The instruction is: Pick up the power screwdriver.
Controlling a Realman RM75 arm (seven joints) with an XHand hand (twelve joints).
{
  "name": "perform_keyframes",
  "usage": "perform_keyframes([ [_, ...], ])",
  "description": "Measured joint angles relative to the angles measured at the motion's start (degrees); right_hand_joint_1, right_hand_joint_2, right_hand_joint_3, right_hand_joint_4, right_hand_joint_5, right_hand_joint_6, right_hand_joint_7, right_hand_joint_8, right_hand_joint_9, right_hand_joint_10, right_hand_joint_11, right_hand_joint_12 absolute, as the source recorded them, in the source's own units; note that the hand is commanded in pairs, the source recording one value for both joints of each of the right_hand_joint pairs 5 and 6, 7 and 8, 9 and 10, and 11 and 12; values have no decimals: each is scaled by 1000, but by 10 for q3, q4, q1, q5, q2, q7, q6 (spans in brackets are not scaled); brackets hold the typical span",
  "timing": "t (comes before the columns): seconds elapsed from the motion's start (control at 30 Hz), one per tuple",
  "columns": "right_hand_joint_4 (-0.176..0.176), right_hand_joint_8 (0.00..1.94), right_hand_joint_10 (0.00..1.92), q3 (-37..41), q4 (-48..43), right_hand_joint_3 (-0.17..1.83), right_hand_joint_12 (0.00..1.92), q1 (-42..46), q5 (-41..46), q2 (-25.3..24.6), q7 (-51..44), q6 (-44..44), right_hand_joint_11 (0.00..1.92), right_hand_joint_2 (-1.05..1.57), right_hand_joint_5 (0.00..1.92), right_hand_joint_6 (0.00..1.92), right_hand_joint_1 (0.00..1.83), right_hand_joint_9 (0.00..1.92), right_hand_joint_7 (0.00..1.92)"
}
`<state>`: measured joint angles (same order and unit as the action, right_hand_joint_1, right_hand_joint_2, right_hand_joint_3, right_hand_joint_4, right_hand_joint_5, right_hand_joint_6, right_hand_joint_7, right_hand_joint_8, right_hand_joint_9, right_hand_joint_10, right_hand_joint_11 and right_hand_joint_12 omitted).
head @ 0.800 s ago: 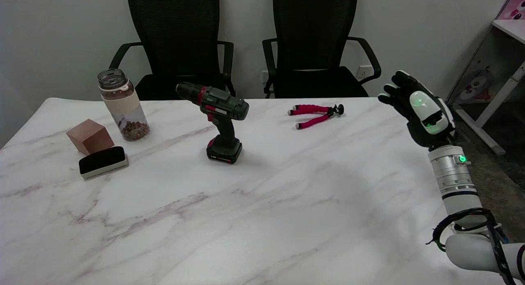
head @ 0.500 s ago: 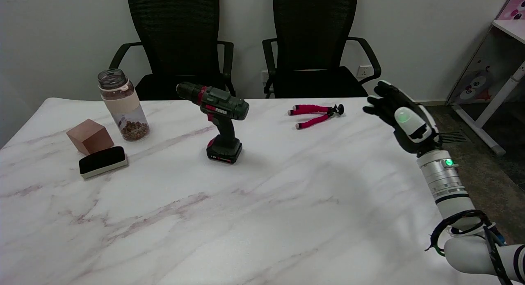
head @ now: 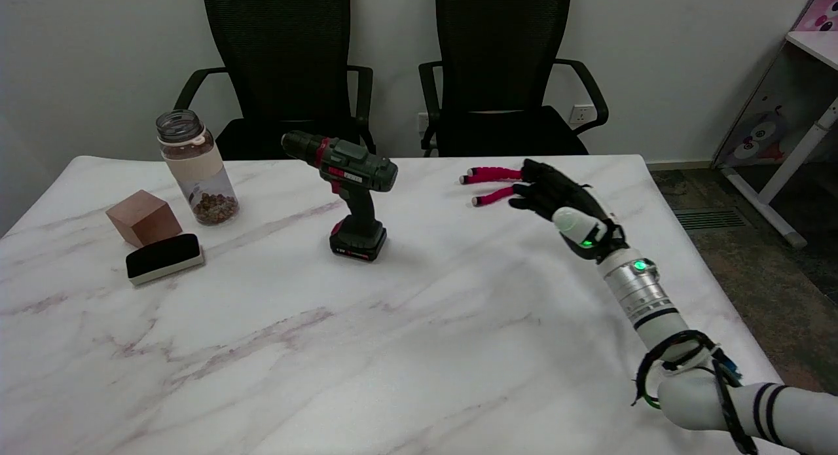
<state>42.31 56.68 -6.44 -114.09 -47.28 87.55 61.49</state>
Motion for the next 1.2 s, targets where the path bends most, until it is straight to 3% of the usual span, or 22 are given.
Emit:
perform_keyframes([
  [0.33,-59,249,464,-36,-43,707,610,-84,-59,-61,-11,-75,610,-264,249,249,882,464,249],
  [0.43,-60,245,356,-44,-62,713,436,-109,-72,-85,-20,-94,436,-267,245,245,882,356,245],
  [0.53,-61,240,311,-50,-84,714,394,-133,-84,-110,-29,-111,394,-269,240,240,908,311,240],
  [0.8,-110,5,234,-61,-133,628,346,-180,-102,-167,-60,-147,346,-309,5,5,912,234,5],
  [0.97,-130,0,200,-66,-152,607,323,-203,-109,-196,-95,-166,323,-302,0,0,913,200,0],
  [1.2,-131,0,167,-69,-167,563,305,-227,-113,-226,-133,-188,305,-243,0,0,914,167,0],
])
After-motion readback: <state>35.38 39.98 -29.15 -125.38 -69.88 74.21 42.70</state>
